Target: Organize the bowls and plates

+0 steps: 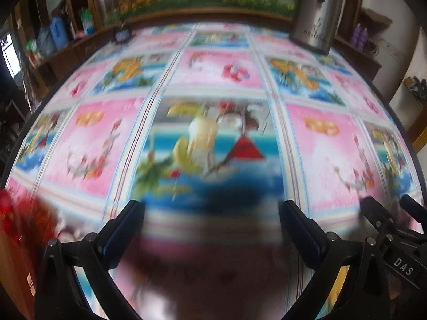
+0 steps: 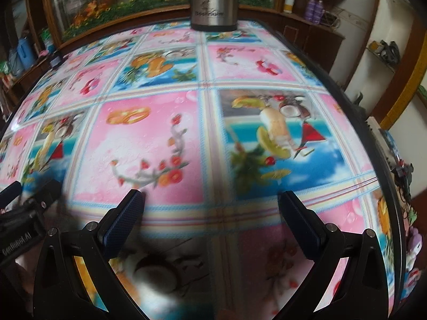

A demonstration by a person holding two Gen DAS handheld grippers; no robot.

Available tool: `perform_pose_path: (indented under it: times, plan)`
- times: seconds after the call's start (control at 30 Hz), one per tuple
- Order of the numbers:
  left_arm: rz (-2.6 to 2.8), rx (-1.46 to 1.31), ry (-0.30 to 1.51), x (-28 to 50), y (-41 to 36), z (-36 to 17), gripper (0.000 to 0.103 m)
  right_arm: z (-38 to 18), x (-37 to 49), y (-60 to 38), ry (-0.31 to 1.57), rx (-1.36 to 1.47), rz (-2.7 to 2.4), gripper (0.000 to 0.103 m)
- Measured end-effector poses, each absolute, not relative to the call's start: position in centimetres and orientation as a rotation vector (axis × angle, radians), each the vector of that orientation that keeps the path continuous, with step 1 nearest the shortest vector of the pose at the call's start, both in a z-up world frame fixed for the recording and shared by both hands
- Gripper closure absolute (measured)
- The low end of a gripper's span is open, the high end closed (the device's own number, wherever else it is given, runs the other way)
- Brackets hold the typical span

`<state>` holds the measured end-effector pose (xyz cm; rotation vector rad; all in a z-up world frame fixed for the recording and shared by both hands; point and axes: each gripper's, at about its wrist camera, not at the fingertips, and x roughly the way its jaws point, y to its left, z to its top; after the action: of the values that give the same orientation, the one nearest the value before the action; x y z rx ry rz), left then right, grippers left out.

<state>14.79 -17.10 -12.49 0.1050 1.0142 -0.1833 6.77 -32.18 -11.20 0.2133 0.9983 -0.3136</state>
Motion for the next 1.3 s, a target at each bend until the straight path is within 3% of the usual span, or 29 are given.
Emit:
perform_pose_path:
  times: [0.23,0.43,0.73,1.3]
  plan:
    - [-0.14,0.149,0.686,6.3,-12.9,-2.8,0.0,-3.6,2.2,-27.2,0.686,0.186,-0.175,0.0]
    - [-0.021,0.051,0.653,1.5,-4.7,1.3,0.0,1.5,-0.8,-19.1,0.576,0.109,0.023,0.0]
    - [0.181,-0.021,0.605,-3.7,4.5,2.8,0.0,3.2,-4.5,-8.8,0.515,-0.004,0.193,0.0]
    - [0.299,-0.092,0.569,-5.5,9.9,3.3,0.0,4.2,-5.5,-3.1,0.478,-0.067,0.29,0.0]
